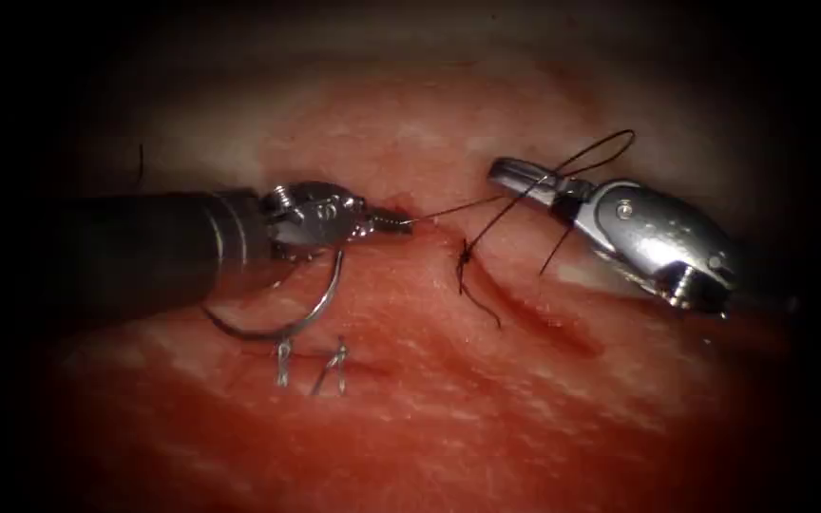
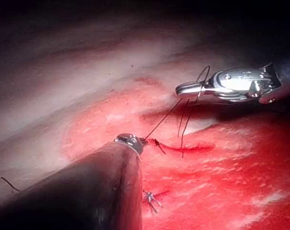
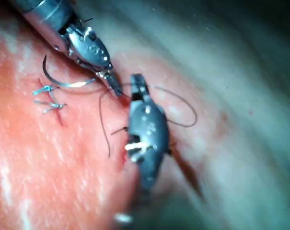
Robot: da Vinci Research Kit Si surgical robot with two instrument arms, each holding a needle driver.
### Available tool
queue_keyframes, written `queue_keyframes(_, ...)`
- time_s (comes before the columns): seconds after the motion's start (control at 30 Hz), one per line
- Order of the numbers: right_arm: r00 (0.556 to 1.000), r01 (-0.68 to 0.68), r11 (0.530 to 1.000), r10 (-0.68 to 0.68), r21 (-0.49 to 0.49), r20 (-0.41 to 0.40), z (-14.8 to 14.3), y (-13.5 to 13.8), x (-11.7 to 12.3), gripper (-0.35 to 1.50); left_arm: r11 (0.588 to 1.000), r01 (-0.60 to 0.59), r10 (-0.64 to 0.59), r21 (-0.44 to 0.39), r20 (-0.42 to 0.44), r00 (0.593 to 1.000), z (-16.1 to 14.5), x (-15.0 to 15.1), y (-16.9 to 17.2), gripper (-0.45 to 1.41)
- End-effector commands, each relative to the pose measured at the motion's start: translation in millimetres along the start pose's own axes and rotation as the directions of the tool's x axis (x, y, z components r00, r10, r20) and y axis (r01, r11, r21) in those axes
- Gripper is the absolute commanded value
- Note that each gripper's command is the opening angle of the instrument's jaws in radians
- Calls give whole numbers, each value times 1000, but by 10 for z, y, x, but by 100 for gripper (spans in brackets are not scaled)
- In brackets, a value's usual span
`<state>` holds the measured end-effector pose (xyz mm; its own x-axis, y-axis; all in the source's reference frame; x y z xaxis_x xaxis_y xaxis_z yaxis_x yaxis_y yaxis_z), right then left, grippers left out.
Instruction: Wound Closure
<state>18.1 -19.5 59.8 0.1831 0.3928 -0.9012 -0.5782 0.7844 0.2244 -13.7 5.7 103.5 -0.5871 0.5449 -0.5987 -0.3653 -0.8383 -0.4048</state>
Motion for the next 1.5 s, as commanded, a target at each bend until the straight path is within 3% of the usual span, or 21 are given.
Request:
queue_keyframes(0.03,1000,1,1000,-1,-1,-2,18,1,-6,31,1000,1,-1,-10,-4,1000,5,-1,9,-45)
queue_keyframes(0.13,1000,2,1000,-2,-11,0,26,0,-8,54,1000,0,0,-21,-6,1000,-4,-1,27,-45)
queue_keyframes(0.2,1000,5,999,-4,-42,20,29,1,-12,84,1000,-5,4,-30,-7,1000,-18,-3,42,-45)
queue_keyframes(0.43,998,18,998,-15,-60,63,32,-7,-23,113,999,-9,8,-35,-2,1000,-55,-11,51,-45)
queue_keyframes(0.57,994,29,999,-25,-44,104,36,-18,-31,116,1000,-6,5,-24,-9,1000,-66,-12,48,-45)
queue_keyframes(0.63,986,41,999,-38,-14,161,45,-29,-42,116,1000,7,-7,-18,-26,1000,-84,-5,50,-45)
queue_keyframes(0.77,983,48,999,-44,-18,178,49,-25,-50,116,1000,3,-3,-9,-38,999,-114,9,65,-45)
queue_keyframes(0.9,980,51,998,-44,-32,193,51,-16,-55,116,999,-41,41,4,-38,998,-160,31,101,-45)
queue_keyframes(1.23,978,56,998,-48,-36,202,57,-11,-62,116,995,-95,94,-14,-51,994,-202,62,159,-45)
queue_keyframes(1.5,971,70,998,-66,-7,229,55,-25,-76,118,980,-193,198,49,-183,963,-222,110,132,-45)
